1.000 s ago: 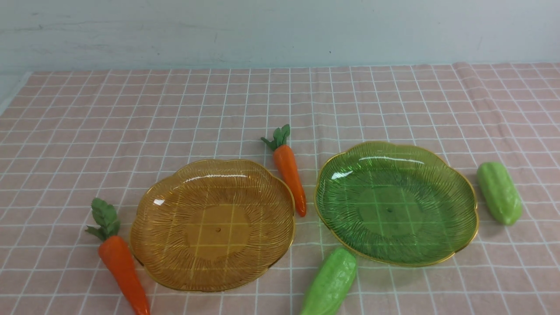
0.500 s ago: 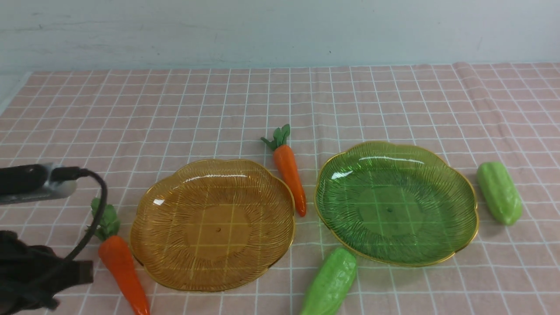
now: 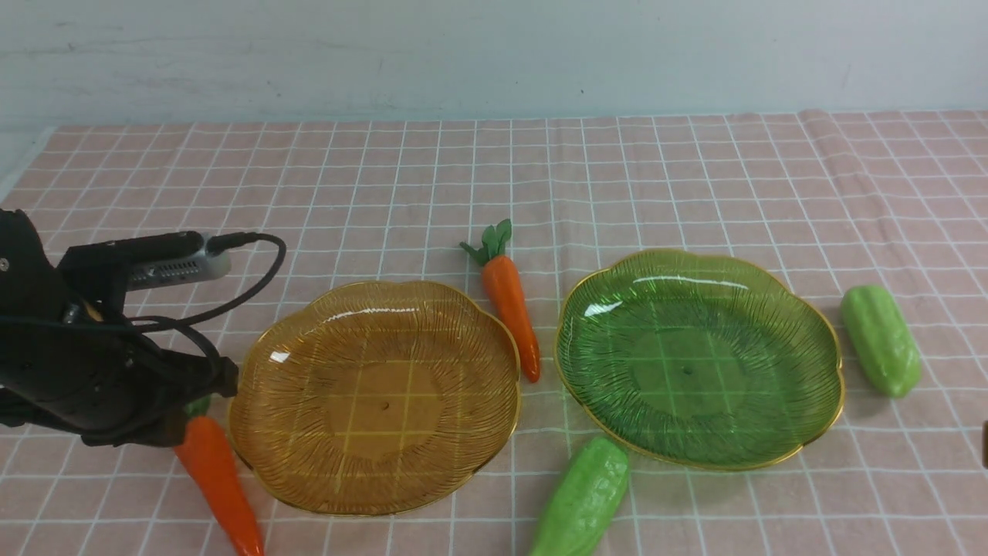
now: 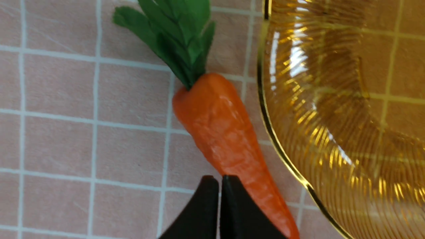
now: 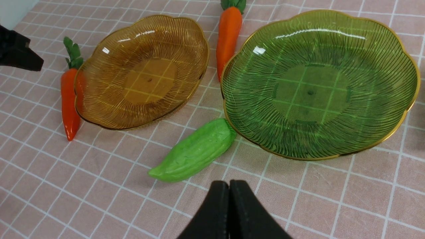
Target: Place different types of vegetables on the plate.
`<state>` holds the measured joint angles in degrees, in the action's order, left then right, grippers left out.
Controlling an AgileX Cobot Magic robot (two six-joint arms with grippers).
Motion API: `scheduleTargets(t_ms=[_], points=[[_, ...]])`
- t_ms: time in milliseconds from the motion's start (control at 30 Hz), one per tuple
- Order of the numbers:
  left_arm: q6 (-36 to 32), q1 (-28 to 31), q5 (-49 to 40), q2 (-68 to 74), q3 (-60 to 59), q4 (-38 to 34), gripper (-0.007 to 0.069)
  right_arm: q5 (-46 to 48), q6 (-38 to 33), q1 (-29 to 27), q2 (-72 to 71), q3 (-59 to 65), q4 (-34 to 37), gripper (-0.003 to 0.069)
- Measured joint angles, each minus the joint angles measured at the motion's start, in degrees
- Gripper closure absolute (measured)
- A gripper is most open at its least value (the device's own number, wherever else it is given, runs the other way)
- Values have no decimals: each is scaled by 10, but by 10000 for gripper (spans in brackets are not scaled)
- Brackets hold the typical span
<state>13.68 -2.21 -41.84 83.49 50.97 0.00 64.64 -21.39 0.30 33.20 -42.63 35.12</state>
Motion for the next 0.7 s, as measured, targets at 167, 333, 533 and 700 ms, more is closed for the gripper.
scheduleTargets(t_ms=[167, 333, 533, 700], points=[[13, 22, 40, 41, 3, -17, 435, 3, 0, 0, 0, 0, -1, 674], [14, 23, 48, 79, 3, -39, 243, 7, 0, 0, 0, 0, -1, 674], [15, 23, 54, 110, 3, -51, 87, 8, 0, 0, 0, 0, -2, 674], [23, 23, 59, 127, 3, -51, 47, 10, 0, 0, 0, 0, -2, 674]])
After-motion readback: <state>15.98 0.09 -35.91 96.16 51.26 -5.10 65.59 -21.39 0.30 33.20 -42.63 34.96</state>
